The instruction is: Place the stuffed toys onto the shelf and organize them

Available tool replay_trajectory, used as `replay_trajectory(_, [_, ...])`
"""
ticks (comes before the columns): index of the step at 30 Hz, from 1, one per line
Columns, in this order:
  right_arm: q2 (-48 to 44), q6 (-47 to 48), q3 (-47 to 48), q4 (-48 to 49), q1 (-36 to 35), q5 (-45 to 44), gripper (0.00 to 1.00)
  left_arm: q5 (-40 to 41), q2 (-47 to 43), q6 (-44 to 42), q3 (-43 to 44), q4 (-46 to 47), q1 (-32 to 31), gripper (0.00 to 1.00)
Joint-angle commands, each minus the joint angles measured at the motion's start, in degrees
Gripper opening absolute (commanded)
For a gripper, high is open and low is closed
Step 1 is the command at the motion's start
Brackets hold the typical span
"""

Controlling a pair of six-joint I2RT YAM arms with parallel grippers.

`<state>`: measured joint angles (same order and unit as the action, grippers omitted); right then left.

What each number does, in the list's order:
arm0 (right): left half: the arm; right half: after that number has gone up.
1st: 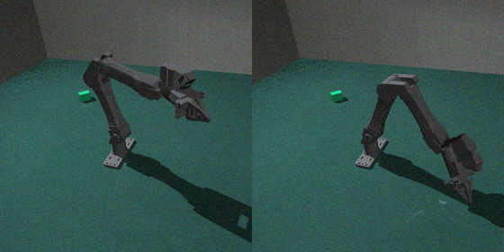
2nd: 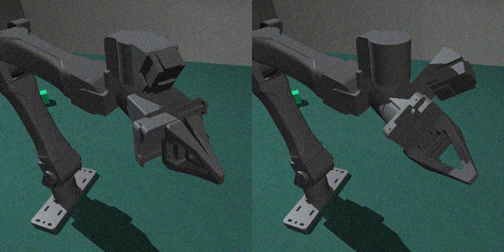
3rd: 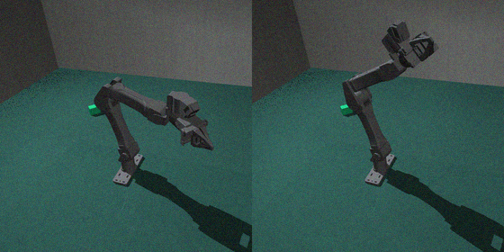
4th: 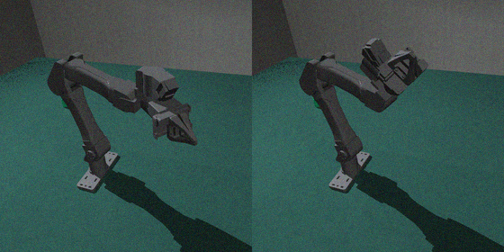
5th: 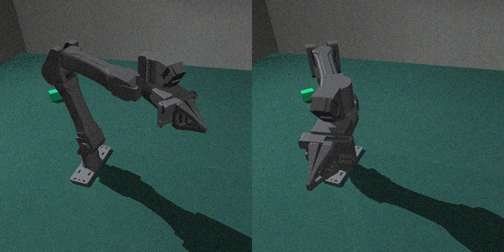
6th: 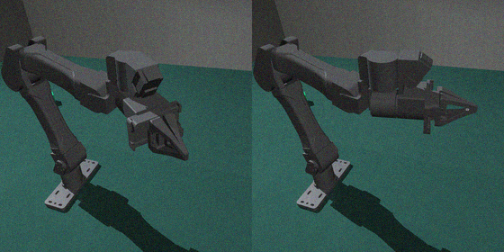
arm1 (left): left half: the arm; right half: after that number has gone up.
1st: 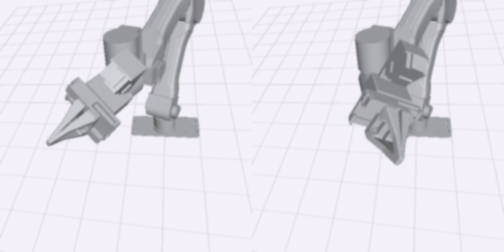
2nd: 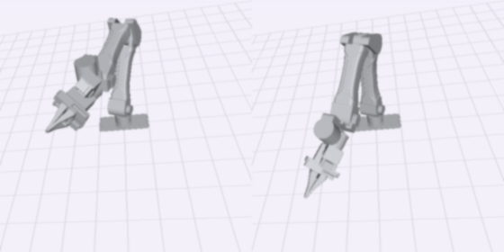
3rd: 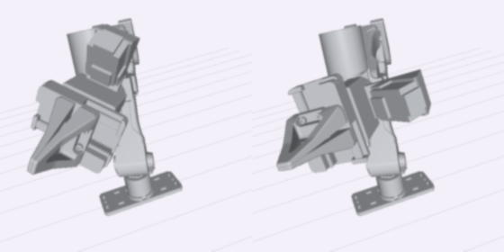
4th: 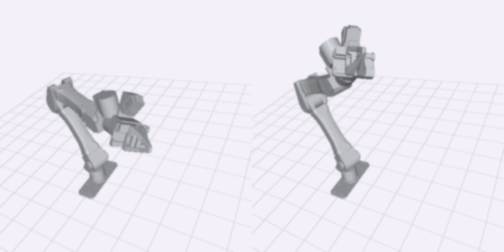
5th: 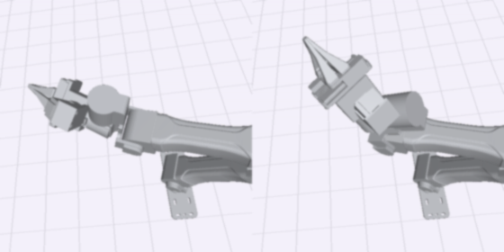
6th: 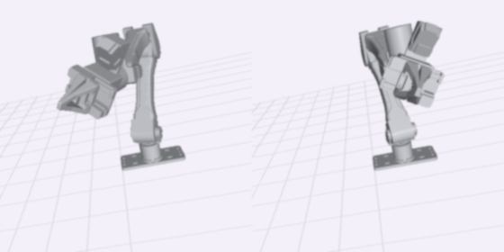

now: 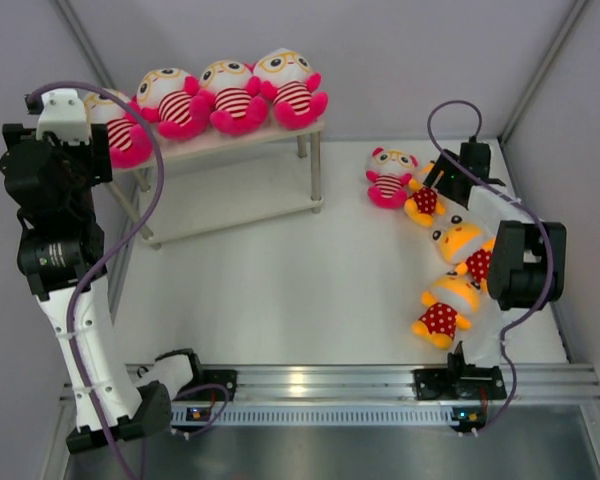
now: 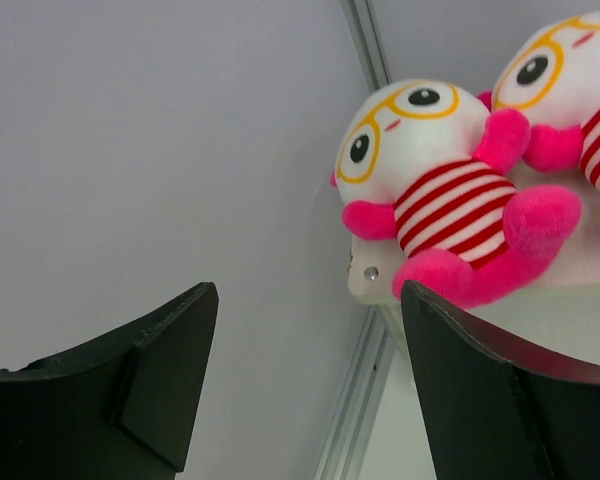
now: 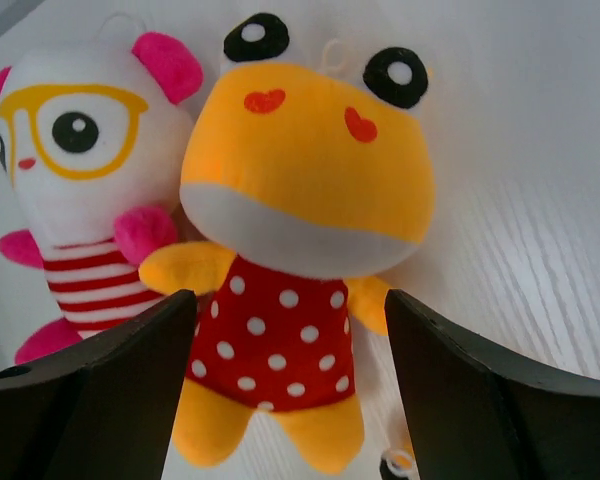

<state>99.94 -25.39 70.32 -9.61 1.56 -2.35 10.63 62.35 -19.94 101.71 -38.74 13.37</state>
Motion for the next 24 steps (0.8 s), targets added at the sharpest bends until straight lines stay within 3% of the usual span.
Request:
replay_trajectory(1, [6.04,-2.73,7.36,0.03,0.63,8.06,0.76,-1.49,0.94,-1.32,-1.95,-5.38,-0.01,0.8])
replay_trajectory(5, [10.53,-4.93,6.5,0.63,0.63,7.09,0.73,-2.63,0.49,-1.32,-2.31,-7.48,-0.09,0.8])
replay_trajectory(9, [10.54,-4.5,2.54,4.86,0.46,11.66,0.65,-7.46,0.49,-0.36,-0.03,-12.23,-0.53,0.8])
replay_trajectory(12, [10.8,-3.53,2.45,4.69,0.46,12.8,0.35,-13.69,0.06,1.04,0.94,-15.57,-0.71,0.8])
replay_trajectory(13, [10.19,-3.36,2.36,4.68,0.46,13.07,0.16,-17.36,-0.29,1.4,1.12,-17.4,-0.8,0.8])
replay_trajectory(14, [9.49,-3.09,1.58,4.77,0.46,12.81,0.04,-18.88,-0.56,1.83,1.03,-18.2,-0.8,0.8])
replay_trajectory(15, [8.35,-3.09,0.79,5.03,0.46,12.37,0.0,-20.98,-0.91,2.36,0.95,-19.08,-0.8,0.8])
replay_trajectory(22, [-14.81,1.47,-7.56,3.55,-1.12,2.71,0.0,-36.54,-2.23,0.61,-0.19,-26.47,-1.32,0.8])
replay_trajectory(24, [-19.76,4.63,-9.75,2.84,-5.66,-3.5,0.0,-41.1,-2.75,-0.26,-1.07,-28.22,-1.67,0.8])
